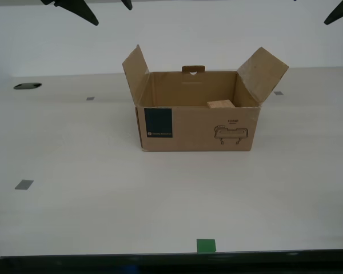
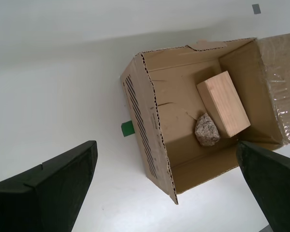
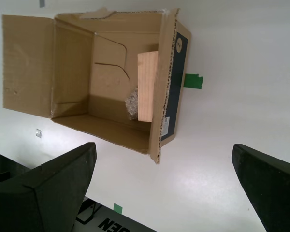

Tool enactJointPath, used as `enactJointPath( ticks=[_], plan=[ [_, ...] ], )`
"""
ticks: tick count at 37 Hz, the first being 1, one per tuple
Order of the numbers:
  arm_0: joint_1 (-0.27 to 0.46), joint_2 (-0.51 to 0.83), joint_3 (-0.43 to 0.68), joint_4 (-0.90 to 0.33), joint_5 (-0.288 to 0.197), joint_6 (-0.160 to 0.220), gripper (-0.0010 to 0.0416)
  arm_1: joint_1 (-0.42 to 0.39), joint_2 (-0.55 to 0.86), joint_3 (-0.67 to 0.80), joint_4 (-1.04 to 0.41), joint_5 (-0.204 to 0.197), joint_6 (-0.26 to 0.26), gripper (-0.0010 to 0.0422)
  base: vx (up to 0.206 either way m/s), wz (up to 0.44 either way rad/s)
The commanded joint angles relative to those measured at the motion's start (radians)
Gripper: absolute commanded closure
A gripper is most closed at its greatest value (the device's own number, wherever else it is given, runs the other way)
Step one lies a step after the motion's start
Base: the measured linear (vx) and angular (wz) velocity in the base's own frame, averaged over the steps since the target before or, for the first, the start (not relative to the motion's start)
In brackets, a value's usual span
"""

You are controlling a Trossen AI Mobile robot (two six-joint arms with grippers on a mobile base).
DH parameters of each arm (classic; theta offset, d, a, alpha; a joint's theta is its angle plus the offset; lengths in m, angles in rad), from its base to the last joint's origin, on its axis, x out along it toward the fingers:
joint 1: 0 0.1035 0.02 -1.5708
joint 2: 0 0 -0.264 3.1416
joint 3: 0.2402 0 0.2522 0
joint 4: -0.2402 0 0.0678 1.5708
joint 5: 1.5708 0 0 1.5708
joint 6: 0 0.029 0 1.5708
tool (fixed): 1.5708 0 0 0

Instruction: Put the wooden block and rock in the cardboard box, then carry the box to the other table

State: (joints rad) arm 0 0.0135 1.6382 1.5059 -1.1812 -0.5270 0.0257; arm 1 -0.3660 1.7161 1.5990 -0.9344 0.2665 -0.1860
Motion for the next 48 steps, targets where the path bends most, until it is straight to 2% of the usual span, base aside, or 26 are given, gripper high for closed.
enactJointPath(
  ticks=[1,11,22,30,40,48],
  plan=[
    [0.000,0.030,0.000,0.000,-0.007,-0.010,0.0014,0.000,0.001,0.001,-0.005,0.002,-0.010,0.0018,0.000,0.000],
    [0.000,0.091,0.000,0.006,-0.008,-0.009,0.0014,-0.002,0.001,-0.039,0.018,0.004,-0.024,0.0018,0.000,0.000],
    [0.008,0.092,0.000,0.025,-0.008,-0.001,0.0015,-0.036,0.014,-0.101,0.066,0.008,-0.059,0.0018,0.000,0.000],
    [0.046,0.139,-0.001,0.035,-0.007,0.003,0.0016,-0.057,0.081,-0.094,0.107,0.008,-0.089,0.0018,0.000,0.000],
    [0.112,0.202,0.000,0.107,-0.006,0.008,0.0016,-0.069,0.162,-0.092,0.115,0.008,-0.088,0.0018,0.000,0.000],
    [0.124,0.264,-0.001,0.118,-0.005,0.008,0.0016,-0.084,0.179,-0.090,0.134,0.008,-0.093,0.0019,0.000,0.000]
  ],
)
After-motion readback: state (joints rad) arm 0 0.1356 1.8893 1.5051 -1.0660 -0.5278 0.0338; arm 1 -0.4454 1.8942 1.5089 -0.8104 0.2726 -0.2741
